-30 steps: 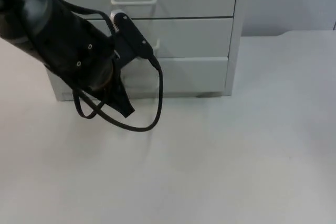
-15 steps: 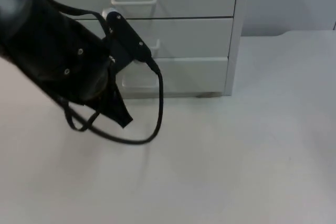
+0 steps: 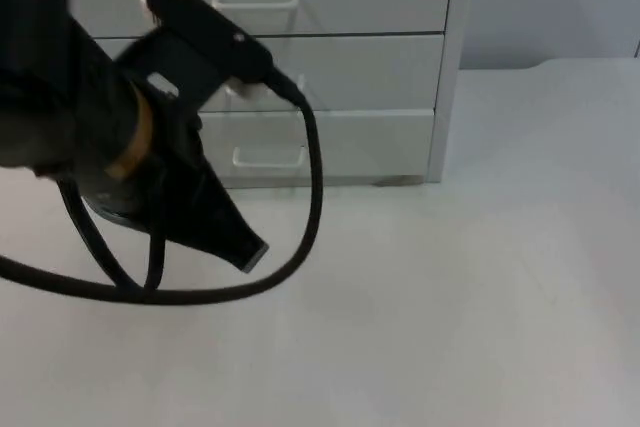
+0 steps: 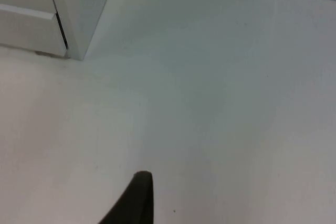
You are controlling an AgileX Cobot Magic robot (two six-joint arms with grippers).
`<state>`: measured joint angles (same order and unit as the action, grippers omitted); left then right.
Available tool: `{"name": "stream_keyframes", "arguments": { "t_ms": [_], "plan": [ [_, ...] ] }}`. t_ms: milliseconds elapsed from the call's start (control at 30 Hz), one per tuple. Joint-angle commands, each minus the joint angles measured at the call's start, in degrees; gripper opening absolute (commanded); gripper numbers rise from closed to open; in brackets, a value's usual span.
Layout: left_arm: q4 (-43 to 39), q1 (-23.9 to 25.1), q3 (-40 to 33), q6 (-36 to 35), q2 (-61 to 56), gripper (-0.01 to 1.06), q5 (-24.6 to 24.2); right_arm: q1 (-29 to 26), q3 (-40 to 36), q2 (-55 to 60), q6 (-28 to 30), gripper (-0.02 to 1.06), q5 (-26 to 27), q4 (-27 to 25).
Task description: Open the drawer with the left hand, place the block into the drawer with the right hand, then close the drawer with the left hand.
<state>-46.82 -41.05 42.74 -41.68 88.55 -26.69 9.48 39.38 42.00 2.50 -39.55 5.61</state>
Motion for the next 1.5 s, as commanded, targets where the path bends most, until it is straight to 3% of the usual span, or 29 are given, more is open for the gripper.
{"name": "stream_keyframes", "arguments": {
  "t_ms": [0, 33, 167, 233, 400, 433, 600, 633, 767, 867, 933, 1167, 1467],
  "plan": [
    [15.0, -0.2, -0.2, 13.7, -5.0, 0.00, 0.3, -0.3, -0.1, -0.2, 0.1, 1.05, 0.2, -0.4],
    [15.0, -0.2, -0.2, 13.7, -5.0, 0.00, 0.3, -0.3, -0.1, -0.2, 0.1, 1.05, 0.2, -0.4],
    [27.7, 2.2, -0.2, 28.5, -10.7, 0.00, -1.5, -0.3, -0.1, -0.2, 0.1, 1.05, 0.2, -1.6],
    [30.3, 3.9, -0.2, 31.0, -12.1, 0.00, -1.7, -0.3, -0.1, -0.2, 0.1, 1.05, 0.2, -1.6],
    [44.3, 18.7, -0.2, 43.6, -18.8, 0.00, -4.2, -0.3, -0.1, -0.2, 0.1, 1.05, 0.2, -1.7],
    [44.3, 18.7, -0.2, 43.6, -18.8, 0.00, -4.2, -0.3, -0.1, -0.2, 0.1, 1.05, 0.2, -1.7],
    [57.0, 35.9, -0.2, 51.0, -24.1, 0.00, -8.6, -0.3, -0.1, -0.2, 0.1, 1.05, 0.4, -1.7],
    [57.0, 35.9, -0.2, 51.0, -24.1, 0.00, -8.6, -0.3, -0.1, -0.2, 0.1, 1.05, 0.4, -1.7],
    [64.0, 47.3, -0.2, 57.1, -26.8, 0.00, -13.2, -0.3, -0.1, -0.2, 0.1, 1.05, 0.4, -1.7],
    [68.6, 50.8, -0.2, 61.3, -28.3, 0.00, -14.4, -0.3, -0.1, -0.2, 0.1, 1.05, 0.4, -1.7],
    [71.9, 51.9, -0.2, 63.9, -30.0, 0.00, -14.5, -0.3, -0.1, -0.2, 0.1, 1.05, 0.4, -1.7],
    [71.1, 51.7, -0.2, 63.9, -36.6, 0.00, -15.0, -0.3, 0.5, -0.3, 0.1, 1.05, 0.3, -2.0],
    [70.4, 44.9, -0.2, 62.8, -53.5, 0.00, -14.7, -0.3, 0.8, -9.7, 1.0, 1.05, -0.6, -4.2]
  ]
}}
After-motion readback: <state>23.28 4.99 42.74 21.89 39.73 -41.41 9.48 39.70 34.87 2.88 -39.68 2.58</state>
